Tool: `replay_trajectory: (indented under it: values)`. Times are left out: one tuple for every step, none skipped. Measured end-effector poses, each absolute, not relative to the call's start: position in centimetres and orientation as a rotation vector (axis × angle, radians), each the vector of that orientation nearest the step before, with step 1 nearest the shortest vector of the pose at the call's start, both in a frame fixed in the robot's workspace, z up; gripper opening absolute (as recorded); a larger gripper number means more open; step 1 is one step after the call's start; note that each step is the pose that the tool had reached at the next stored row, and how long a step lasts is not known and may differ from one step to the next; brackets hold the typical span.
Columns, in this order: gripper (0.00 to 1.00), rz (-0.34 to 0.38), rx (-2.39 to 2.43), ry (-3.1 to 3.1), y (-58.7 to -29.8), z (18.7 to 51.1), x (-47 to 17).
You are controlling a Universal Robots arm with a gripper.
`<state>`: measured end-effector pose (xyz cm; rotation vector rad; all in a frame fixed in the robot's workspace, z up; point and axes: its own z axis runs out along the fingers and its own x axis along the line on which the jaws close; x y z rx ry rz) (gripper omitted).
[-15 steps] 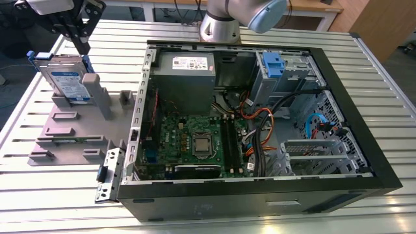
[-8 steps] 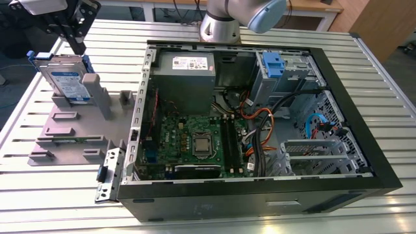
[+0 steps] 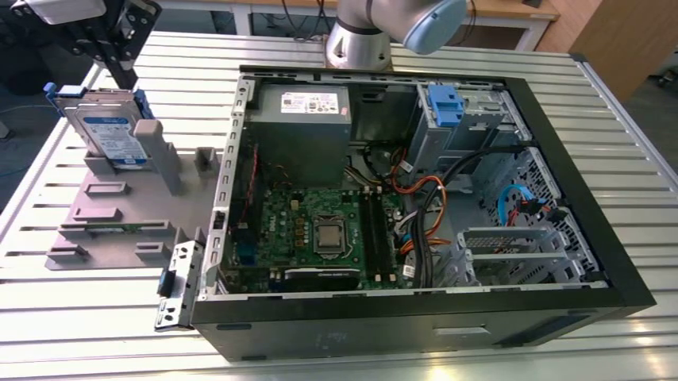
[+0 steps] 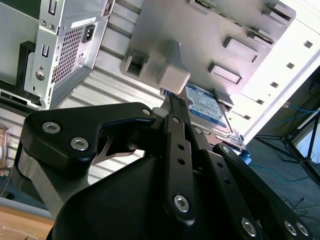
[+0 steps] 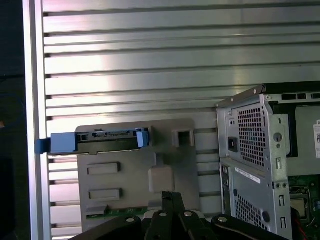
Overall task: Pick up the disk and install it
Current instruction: 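Reach for the disk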
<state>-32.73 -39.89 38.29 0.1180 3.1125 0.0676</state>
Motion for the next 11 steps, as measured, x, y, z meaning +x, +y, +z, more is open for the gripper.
replay_trajectory:
  values:
    - [0.10, 0.068, 0.118, 3.112, -39.89, 38.28, -32.76]
    - [0.10, 0.068, 0.118, 3.112, -39.89, 38.28, -32.79]
    - [0.10, 0.068, 0.118, 3.112, -39.89, 38.27, -32.83]
    - [0.10, 0.068, 0.118, 3.112, -39.89, 38.27, -32.87]
    - [0.10, 0.068, 0.118, 3.112, -39.89, 38.26, -32.91]
    - [0.10, 0.068, 0.118, 3.112, -39.89, 38.26, -32.95]
    - [0.10, 0.068, 0.118, 3.113, -39.90, 38.26, -32.99]
    - [0.10, 0.068, 0.118, 3.112, -39.90, 38.25, -33.04]
    - [0.10, 0.068, 0.118, 3.112, -39.89, 38.25, -33.08]
    - [0.10, 0.068, 0.118, 3.112, -39.89, 38.24, -33.12]
    - [0.10, 0.068, 0.118, 3.112, -39.89, 38.24, -33.16]
